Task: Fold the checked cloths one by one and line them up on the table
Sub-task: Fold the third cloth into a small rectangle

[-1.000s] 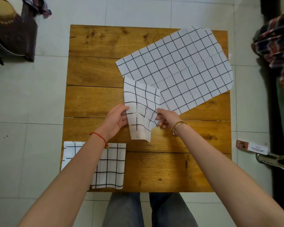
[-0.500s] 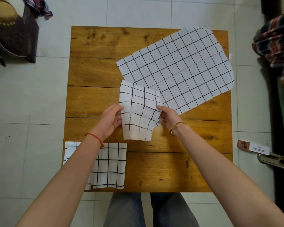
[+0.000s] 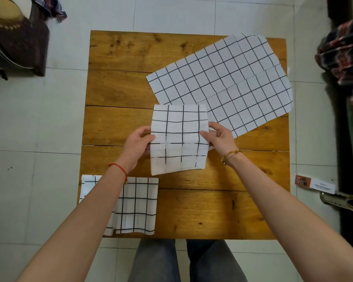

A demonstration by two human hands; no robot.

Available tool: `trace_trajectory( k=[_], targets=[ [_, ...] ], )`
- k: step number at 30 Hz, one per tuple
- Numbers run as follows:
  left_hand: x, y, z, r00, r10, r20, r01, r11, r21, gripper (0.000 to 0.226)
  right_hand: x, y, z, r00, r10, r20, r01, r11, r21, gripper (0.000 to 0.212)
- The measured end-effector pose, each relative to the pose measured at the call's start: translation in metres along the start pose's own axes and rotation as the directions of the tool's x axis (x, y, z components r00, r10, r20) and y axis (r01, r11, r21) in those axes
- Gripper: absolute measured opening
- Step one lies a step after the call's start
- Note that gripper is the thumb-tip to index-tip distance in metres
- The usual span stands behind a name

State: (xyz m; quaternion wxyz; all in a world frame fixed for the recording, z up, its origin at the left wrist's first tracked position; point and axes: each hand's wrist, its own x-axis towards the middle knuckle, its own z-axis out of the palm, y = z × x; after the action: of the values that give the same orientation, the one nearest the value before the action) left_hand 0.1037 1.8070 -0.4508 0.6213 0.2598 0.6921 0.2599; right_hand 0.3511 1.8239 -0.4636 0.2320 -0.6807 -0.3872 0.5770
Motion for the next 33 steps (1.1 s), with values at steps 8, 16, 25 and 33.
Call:
trace_trajectory(
  k=[8, 16, 25, 33],
  targets=[
    [0.007, -0.005, 0.005, 0.999, -0.01, 0.034, 0.012, 0.997, -0.082, 0.023, 0.0, -0.005, -0.006, 0.987, -0.158, 0.024, 0.157, 0.987, 0.026, 0.028],
    [0.019, -0.02, 0.013, 0.996, 0.091, 0.006, -0.091, 0.99, 0.111, 0.032, 0.014, 0.013, -0.008, 0.977, -0.206, 0.054, 0.213, 0.95, -0.228, 0.055],
    [0.007, -0.045, 0.023, 0.883, 0.444, 0.152, -0.379, 0.484, 0.789, 0.052, 0.016, 0.027, 0.003, 0.938, -0.336, 0.08, 0.304, 0.694, -0.652, 0.042],
    [0.015, -0.052, 0.026, 0.898, 0.351, 0.266, -0.317, 0.096, 0.943, 0.077, 0.006, 0.017, 0.07, 0.845, -0.32, 0.429, 0.494, 0.158, -0.855, 0.055]
  ],
)
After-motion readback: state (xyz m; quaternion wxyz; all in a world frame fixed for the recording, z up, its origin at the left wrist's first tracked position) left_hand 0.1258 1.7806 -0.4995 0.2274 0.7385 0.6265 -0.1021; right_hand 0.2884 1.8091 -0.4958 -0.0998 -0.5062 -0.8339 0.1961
